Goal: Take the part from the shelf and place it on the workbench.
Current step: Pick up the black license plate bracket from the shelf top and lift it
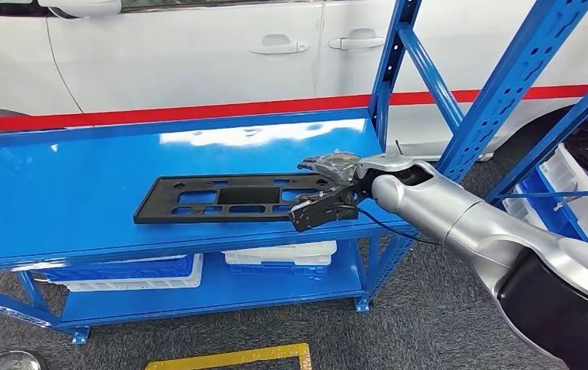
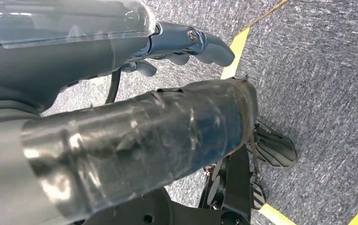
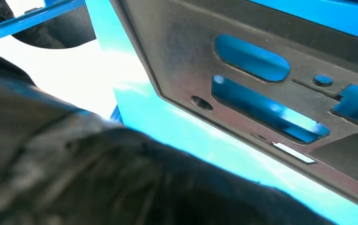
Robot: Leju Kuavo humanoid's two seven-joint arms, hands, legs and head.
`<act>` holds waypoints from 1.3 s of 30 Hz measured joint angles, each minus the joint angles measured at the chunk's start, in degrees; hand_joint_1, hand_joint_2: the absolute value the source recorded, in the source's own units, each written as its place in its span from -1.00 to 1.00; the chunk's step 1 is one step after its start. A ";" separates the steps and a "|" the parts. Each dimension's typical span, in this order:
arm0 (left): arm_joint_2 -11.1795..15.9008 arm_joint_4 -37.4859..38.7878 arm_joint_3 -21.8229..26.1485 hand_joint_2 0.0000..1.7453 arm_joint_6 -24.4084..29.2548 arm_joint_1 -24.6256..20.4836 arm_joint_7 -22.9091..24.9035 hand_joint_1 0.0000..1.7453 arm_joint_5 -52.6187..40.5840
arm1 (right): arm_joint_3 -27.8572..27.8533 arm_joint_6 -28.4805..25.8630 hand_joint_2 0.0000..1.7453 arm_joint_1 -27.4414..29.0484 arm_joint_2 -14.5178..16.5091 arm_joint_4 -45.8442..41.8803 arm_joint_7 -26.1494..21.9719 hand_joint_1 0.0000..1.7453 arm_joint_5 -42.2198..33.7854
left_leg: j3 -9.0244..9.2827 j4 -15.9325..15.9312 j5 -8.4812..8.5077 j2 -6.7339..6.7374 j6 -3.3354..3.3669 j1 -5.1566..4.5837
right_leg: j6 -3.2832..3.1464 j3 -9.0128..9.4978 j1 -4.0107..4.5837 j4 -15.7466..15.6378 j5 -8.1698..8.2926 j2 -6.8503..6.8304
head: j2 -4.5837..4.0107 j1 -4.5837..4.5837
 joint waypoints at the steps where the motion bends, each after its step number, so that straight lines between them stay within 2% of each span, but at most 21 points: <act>1: 0.00 -0.01 0.04 -1.00 0.00 0.00 0.00 -1.00 -0.04 | 0.00 0.05 -1.00 0.00 0.00 -0.01 0.01 -1.00 -0.09 | 0.00 0.00 0.00 0.00 0.00 0.00 | 0.00 0.00 0.00 0.00 0.00 0.00 | -0.01 0.00; 11: 0.04 -0.01 0.96 -1.00 -0.03 -0.03 -0.15 -1.00 -0.15 | 0.49 0.70 -1.00 0.00 0.51 -0.01 0.01 -1.00 -0.82 | 0.00 0.00 0.00 0.00 0.00 0.00 | 0.00 0.00 0.00 0.00 0.00 0.00 | 0.01 -0.01; 16: 0.11 -0.01 1.41 -1.00 -0.83 -0.06 -2.17 -1.00 -0.05 | 0.86 0.49 -1.00 0.00 0.61 -0.01 0.13 -1.00 -1.15 | 0.00 0.00 0.00 0.00 0.00 0.00 | 0.00 0.00 0.00 0.00 0.00 0.00 | 0.01 0.01; 22: 0.54 -0.01 2.09 -1.00 -0.83 -0.07 -2.43 -1.00 -0.29 | 1.44 0.22 -1.00 0.09 0.57 -0.01 0.14 -1.00 -1.44 | -0.08 0.14 -0.04 -0.02 0.13 -0.16 | 0.23 -0.03 -0.45 -0.10 0.10 0.01 | 0.01 -0.01; 26: 0.73 -0.01 2.37 -1.00 -0.83 -0.08 -2.49 -1.00 -0.37 | 1.85 0.18 -1.00 0.17 0.55 -0.01 0.14 -1.00 -1.74 | -0.19 0.29 -0.06 -0.03 0.63 -0.45 | 0.71 -0.02 -0.75 -0.22 0.21 0.01 | 0.01 -0.01; 28: 0.79 -0.01 2.39 -1.00 -0.84 -0.09 -2.49 -1.00 -0.48 | 1.88 0.19 -1.00 0.16 0.48 0.00 0.13 -1.00 -1.86 | -0.06 -0.17 0.42 0.04 1.22 -0.32 | 1.18 0.06 -0.78 -0.43 0.37 0.04 | 0.01 -0.01; 30: 0.78 -0.01 2.40 -1.00 -0.91 -0.14 -2.58 -1.00 -0.54 | 1.88 0.19 -1.00 0.11 0.18 0.01 0.13 -1.00 -1.90 | 0.16 -1.23 1.38 0.27 1.90 0.00 | 1.62 -0.41 -0.73 0.81 -1.08 -0.01 | 0.00 0.01; 31: 0.75 -0.01 2.40 -1.00 -0.99 -0.16 -2.69 -1.00 -0.56 | 1.89 0.19 -1.00 0.11 0.01 0.01 0.14 -1.00 -1.91 | 0.13 -1.65 1.72 0.41 2.17 0.16 | 1.76 -1.30 -0.71 3.05 -2.85 -0.05 | 0.00 0.02; 33: 0.71 -0.01 2.40 -1.00 -1.20 -0.19 -3.06 -1.00 -0.70 | 1.98 0.22 -1.00 0.32 -0.26 0.01 0.14 -1.00 -1.95 | -0.23 -1.78 1.86 0.53 2.40 0.10 | 2.02 -4.06 -0.83 10.08 -6.70 -0.14 | 0.00 0.03; 34: 0.70 -0.01 2.41 -1.00 -1.28 -0.18 -3.28 -1.00 -0.85 | 2.08 0.25 -1.00 0.54 -0.42 0.01 0.15 -1.00 -1.97 | -0.40 -1.74 1.84 0.53 2.42 0.12 | 2.19 -5.22 -0.98 13.17 -7.72 -0.16 | 0.00 0.03; 35: 0.70 -0.01 2.41 -1.00 -1.34 -0.15 -3.52 -1.00 -1.00 | 2.20 0.29 -1.00 0.76 -0.61 0.02 0.17 -1.00 -1.99 | -0.50 -1.67 1.86 0.52 2.39 0.17 | 2.36 -5.60 -1.17 14.55 -7.65 -0.18 | 0.00 0.03; 36: 0.69 -0.01 2.42 -1.00 -1.39 -0.13 -3.72 -1.00 -1.12 | 2.31 0.32 -1.00 0.90 -0.77 0.02 0.20 -1.00 -1.99 | -0.54 -1.55 1.85 0.50 2.29 0.27 | 2.51 -4.93 -1.39 13.73 -6.54 -0.21 | -0.01 0.03; 37: 0.68 -0.01 2.43 -1.00 -1.42 -0.10 -3.86 -1.00 -1.21 | 2.38 0.33 -1.00 0.94 -0.90 0.02 0.22 -1.00 -2.00 | -0.57 -1.36 1.79 0.47 2.08 0.40 | 2.63 -3.20 -1.62 10.73 -4.72 -0.27 | -0.01 0.03; 39: 0.64 -0.01 2.44 -1.00 -1.44 -0.09 -3.95 -1.00 -1.25 | 2.41 0.34 -1.00 0.83 -1.09 0.01 0.25 -1.00 -2.00 | -0.73 -0.90 1.61 0.42 1.33 0.57 | 2.70 0.82 -1.74 3.47 -2.21 -0.29 | -0.01 0.03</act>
